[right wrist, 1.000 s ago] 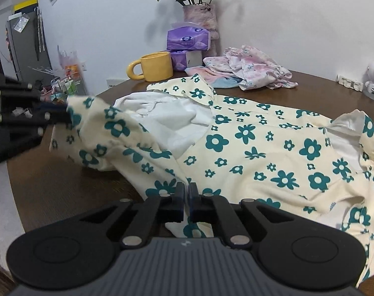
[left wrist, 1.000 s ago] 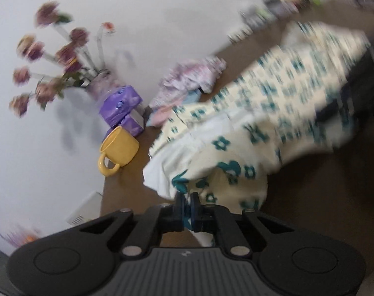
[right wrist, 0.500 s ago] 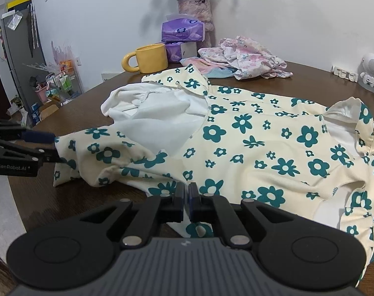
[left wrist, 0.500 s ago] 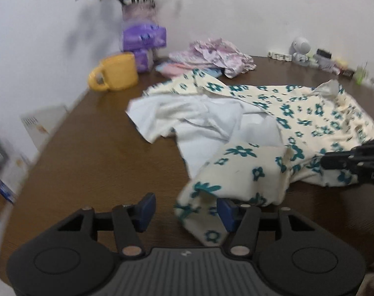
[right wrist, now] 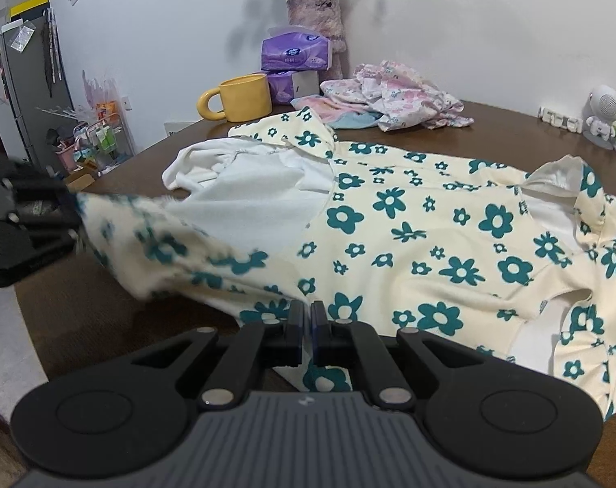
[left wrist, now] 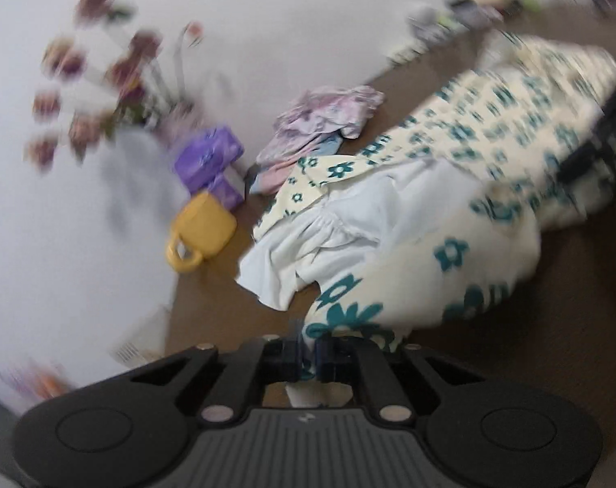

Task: Fold clothes

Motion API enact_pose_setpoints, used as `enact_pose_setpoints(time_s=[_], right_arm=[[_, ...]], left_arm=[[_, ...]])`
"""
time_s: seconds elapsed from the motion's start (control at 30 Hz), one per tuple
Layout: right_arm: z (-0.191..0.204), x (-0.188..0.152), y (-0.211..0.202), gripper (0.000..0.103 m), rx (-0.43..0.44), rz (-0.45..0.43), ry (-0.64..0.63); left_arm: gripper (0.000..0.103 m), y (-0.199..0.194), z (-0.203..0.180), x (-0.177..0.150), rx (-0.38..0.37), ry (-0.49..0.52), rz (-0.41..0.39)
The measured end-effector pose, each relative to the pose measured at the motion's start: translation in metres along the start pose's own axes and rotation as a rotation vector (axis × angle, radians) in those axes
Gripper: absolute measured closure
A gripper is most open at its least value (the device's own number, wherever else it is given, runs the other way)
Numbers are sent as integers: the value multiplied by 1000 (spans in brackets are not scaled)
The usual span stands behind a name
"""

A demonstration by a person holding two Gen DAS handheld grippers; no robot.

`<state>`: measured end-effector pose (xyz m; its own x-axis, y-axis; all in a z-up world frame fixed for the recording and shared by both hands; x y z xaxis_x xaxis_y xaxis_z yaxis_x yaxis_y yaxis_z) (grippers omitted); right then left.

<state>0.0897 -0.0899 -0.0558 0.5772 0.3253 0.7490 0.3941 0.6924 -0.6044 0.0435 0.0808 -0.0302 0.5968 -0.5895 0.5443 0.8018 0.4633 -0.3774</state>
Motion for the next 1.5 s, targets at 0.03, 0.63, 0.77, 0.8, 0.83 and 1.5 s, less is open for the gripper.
enact_pose_setpoints(time_s=[0.03,0.63,0.77,0.8,0.83,1.5], right_arm=[[1,-1,1,100,3,5,-2],[-3,37,2,77,119,-23,1],[8,53,29,71,124,-6,-46],[9,57,36,71,123,1,-50],[10,58,41,71,124,7,-50],[-2,57,91,67,78,58,-49]], left_arm=[[96,-3,-7,-4,-14,38,5],[37,53,55,17,-407,-722,232],[46,87,36,10,-372,-655,310],[48,94,32,8,-375,-647,328],[49,100,28,6,-380,-640,342],[102,110,41,-30,-187,-488,332]])
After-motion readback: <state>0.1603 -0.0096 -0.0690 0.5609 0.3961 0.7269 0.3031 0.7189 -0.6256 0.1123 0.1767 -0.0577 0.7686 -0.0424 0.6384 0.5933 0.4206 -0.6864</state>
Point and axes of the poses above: each gripper's, at about its wrist camera, not at the fingertips, and y roughly the way its jaws point, z to its left, x to its top, the point moved 10 cm from there along y, roughly the way its jaws point, and after that the axes turned 13 degrees about x, right-handed, at the moved point
